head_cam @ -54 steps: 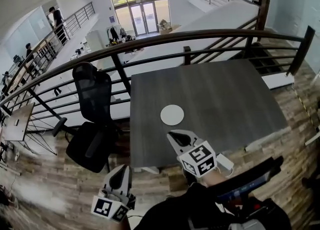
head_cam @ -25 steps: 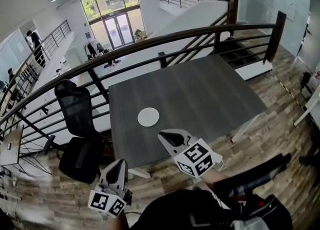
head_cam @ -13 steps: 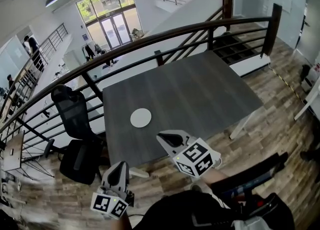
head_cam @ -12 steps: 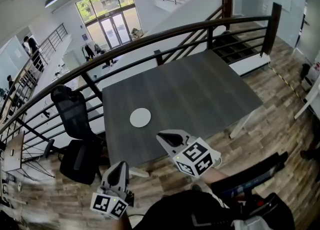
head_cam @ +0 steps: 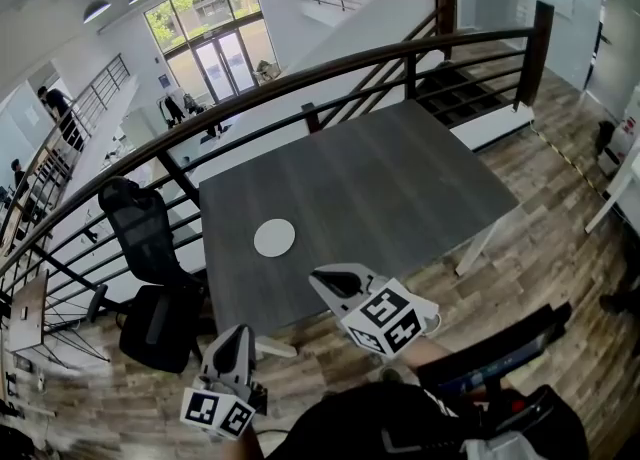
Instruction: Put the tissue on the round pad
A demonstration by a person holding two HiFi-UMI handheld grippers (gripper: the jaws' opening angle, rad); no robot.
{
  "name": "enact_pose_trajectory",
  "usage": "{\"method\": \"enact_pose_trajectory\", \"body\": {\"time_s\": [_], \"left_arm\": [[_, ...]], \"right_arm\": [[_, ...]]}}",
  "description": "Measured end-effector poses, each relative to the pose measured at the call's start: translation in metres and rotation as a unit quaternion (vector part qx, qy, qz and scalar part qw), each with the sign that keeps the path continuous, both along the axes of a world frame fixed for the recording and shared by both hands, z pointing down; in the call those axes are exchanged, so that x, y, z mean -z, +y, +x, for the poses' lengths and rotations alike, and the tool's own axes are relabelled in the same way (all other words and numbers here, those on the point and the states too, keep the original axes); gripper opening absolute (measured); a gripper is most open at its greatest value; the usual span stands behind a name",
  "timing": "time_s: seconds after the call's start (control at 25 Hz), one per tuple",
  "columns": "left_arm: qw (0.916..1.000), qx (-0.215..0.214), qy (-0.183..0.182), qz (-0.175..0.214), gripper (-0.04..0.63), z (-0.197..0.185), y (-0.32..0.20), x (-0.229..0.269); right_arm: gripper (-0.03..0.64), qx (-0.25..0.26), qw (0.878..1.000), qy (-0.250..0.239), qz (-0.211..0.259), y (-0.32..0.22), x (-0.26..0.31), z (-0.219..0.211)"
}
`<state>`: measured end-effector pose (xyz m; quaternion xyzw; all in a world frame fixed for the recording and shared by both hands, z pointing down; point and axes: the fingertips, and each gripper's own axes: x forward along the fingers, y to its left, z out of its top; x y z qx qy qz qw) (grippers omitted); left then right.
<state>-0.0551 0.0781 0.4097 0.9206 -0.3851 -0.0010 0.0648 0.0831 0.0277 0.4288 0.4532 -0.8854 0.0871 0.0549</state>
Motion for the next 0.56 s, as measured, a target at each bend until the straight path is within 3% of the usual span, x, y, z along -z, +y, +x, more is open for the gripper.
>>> {"method": "enact_pose_trajectory", "body": {"time_s": [0.56], "left_arm": [[0.9998,-0.013,0.013,0.001,0.003,-0.003,0.007,0.001]], "right_arm": [[0.002,-0.009,1.000,0.019,0.010,0.013,0.008,-0.002]]}}
